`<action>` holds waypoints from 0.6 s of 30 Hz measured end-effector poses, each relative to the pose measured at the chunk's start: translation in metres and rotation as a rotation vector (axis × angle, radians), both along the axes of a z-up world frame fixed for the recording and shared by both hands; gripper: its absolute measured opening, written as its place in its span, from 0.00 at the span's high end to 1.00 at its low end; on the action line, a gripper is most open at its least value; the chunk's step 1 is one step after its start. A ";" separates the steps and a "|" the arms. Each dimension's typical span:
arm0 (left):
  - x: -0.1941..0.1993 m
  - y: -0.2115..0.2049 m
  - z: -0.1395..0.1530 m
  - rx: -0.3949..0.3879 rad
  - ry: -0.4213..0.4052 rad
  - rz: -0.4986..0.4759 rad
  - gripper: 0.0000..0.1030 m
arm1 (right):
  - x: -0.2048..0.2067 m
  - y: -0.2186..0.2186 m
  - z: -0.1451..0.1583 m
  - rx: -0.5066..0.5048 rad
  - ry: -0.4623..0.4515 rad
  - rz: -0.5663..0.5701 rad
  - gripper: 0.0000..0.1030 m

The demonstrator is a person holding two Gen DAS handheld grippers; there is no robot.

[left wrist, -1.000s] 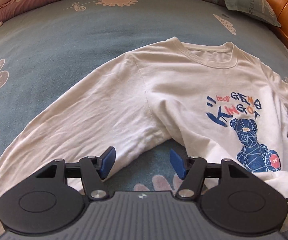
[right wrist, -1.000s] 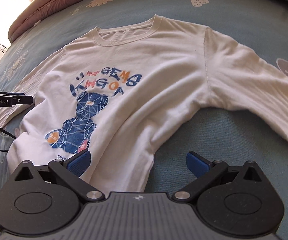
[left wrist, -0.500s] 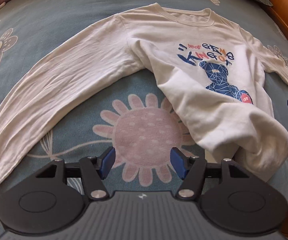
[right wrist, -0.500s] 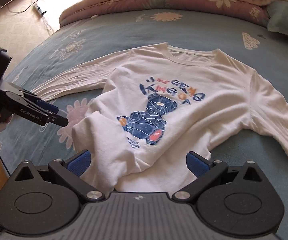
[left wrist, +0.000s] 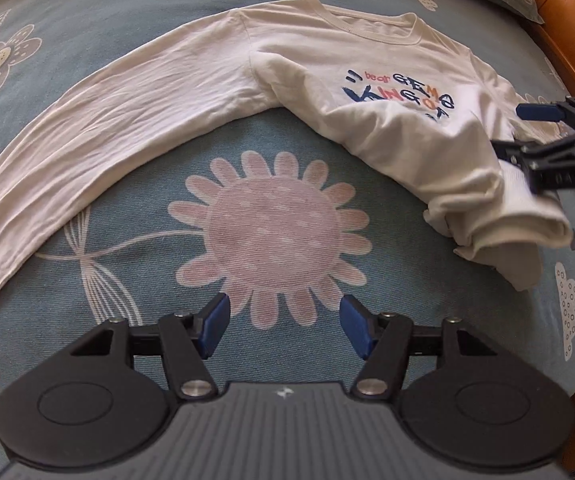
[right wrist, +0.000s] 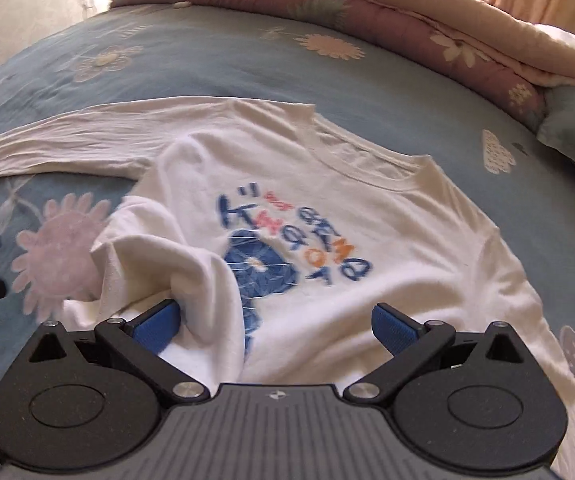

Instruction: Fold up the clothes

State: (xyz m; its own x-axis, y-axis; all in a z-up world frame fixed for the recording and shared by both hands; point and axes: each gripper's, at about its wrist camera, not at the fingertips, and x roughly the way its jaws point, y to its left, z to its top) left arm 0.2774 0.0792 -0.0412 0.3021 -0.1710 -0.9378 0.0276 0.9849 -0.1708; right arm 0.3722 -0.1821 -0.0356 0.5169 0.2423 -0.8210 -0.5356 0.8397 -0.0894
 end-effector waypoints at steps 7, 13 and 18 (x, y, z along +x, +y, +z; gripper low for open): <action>0.018 -0.025 -0.001 -0.116 -0.050 -0.054 0.41 | 0.015 -0.046 0.014 0.055 0.000 -0.141 0.00; 0.041 -0.069 -0.008 -0.137 -0.161 -0.294 0.46 | -0.014 -0.047 0.002 0.042 0.056 -0.118 0.00; 0.060 -0.089 -0.029 -0.177 -0.162 -0.425 0.73 | -0.032 -0.057 0.001 0.057 0.073 -0.117 0.00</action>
